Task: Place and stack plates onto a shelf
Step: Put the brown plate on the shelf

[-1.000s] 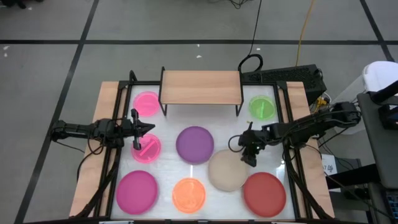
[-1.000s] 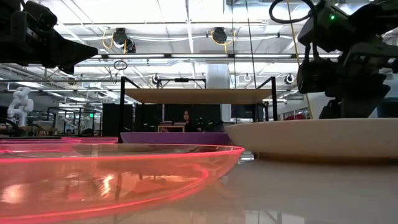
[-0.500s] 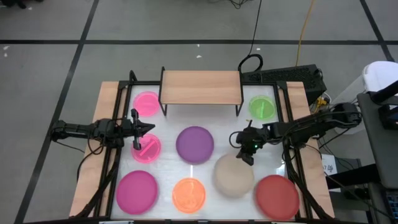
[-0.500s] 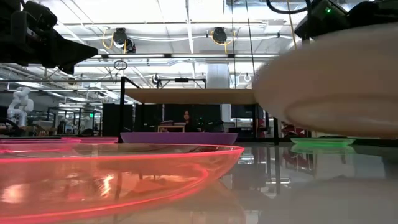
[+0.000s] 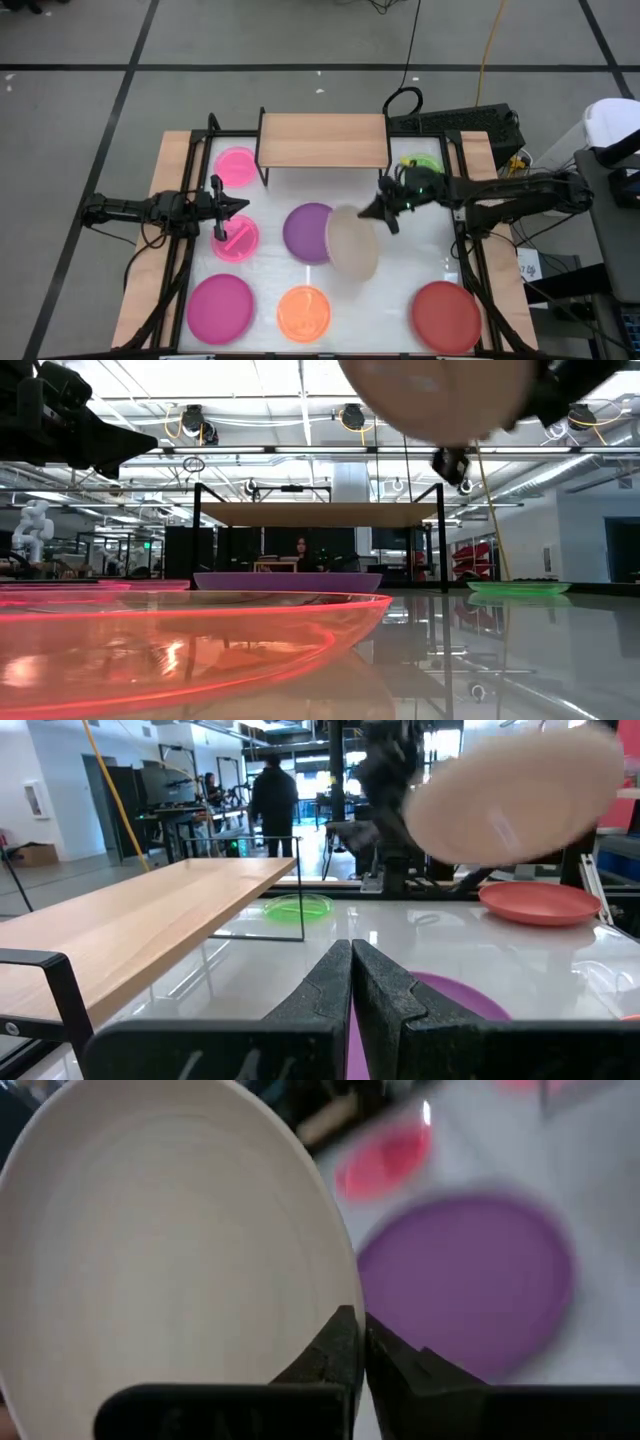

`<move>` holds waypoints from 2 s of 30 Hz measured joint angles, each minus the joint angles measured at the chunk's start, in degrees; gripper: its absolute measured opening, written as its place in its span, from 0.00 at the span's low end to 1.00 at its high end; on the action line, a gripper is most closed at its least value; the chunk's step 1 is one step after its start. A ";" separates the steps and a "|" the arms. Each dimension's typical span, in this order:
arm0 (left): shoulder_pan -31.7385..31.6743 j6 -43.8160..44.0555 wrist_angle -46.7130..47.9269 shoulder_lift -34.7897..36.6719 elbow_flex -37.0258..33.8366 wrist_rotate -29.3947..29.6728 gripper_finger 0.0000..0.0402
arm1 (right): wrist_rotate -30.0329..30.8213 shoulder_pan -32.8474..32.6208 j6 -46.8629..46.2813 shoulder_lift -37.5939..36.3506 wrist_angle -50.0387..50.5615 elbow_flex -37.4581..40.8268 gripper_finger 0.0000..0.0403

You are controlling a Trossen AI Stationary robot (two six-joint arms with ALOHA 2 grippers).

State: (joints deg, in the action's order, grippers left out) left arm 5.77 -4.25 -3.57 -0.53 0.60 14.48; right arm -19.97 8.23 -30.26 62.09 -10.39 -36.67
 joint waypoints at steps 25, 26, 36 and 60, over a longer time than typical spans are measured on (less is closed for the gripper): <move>0.01 0.00 0.00 -0.01 0.00 0.01 0.05 | -1.07 41.59 22.21 30.79 36.19 -43.75 0.00; 0.01 0.00 0.02 -0.01 0.00 0.02 0.05 | -1.11 42.50 22.67 31.78 36.89 -43.75 0.00; 0.01 0.00 0.00 -0.01 0.00 0.00 0.05 | -1.26 45.11 25.42 31.74 38.27 -43.75 0.00; 0.00 0.00 0.00 0.00 0.00 0.00 0.05 | 6.45 44.52 29.28 26.53 41.03 -39.07 0.16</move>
State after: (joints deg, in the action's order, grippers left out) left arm 5.77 -4.25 -3.57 -0.53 0.60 14.48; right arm -13.52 52.75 -0.98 88.62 30.63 -75.75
